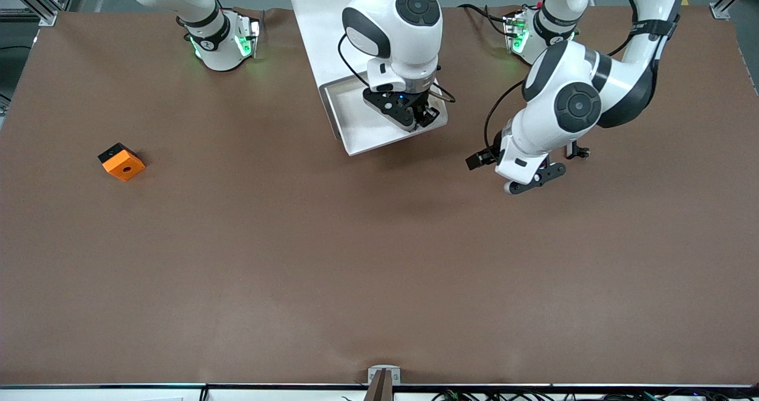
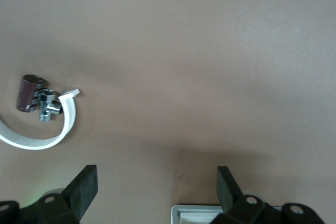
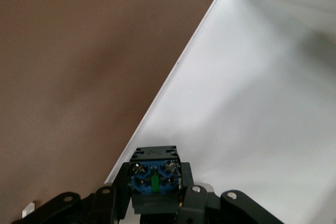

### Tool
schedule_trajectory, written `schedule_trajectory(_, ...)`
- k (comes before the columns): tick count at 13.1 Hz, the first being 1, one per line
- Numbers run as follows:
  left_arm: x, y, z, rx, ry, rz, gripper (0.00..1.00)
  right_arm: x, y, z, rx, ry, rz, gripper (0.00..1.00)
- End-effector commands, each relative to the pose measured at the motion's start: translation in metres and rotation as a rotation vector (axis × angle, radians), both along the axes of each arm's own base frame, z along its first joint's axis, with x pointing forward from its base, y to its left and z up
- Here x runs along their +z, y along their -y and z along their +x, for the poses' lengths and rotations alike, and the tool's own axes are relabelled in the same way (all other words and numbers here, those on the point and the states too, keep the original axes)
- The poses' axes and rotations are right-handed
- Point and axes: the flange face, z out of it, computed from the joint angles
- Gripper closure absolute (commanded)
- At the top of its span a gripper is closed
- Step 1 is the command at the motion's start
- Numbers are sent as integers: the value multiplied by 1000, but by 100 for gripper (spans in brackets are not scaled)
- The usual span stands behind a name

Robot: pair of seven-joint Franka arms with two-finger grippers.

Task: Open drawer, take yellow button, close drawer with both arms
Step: 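Lift the button out with the right gripper while the left gripper reaches the drawer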

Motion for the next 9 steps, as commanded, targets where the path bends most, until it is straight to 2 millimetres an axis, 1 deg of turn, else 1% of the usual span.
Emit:
schedule_trajectory(1, -6, 13, -10, 20, 35, -1, 0, 38, 25, 26, -28, -61, 36, 100)
schedule_trajectory(2, -6, 26, -17, 11, 35, -4, 0, 48, 36, 36, -21, -93, 44, 100)
schedule_trajectory(3, -6, 33, -20, 16, 35, -5, 0, 66, 53, 47, -9, -125, 62, 100)
schedule_trajectory(4, -7, 43, -24, 22, 37, -9, 0, 83, 74, 60, 18, -145, 65, 100)
schedule_trajectory(7, -16, 81, -40, 67, 44, -25, 0, 134, 167, 104, 153, -154, 73, 100)
schedule_trajectory(9, -22, 104, -51, 90, 48, -33, 0, 131, 237, 143, 221, -157, 85, 100)
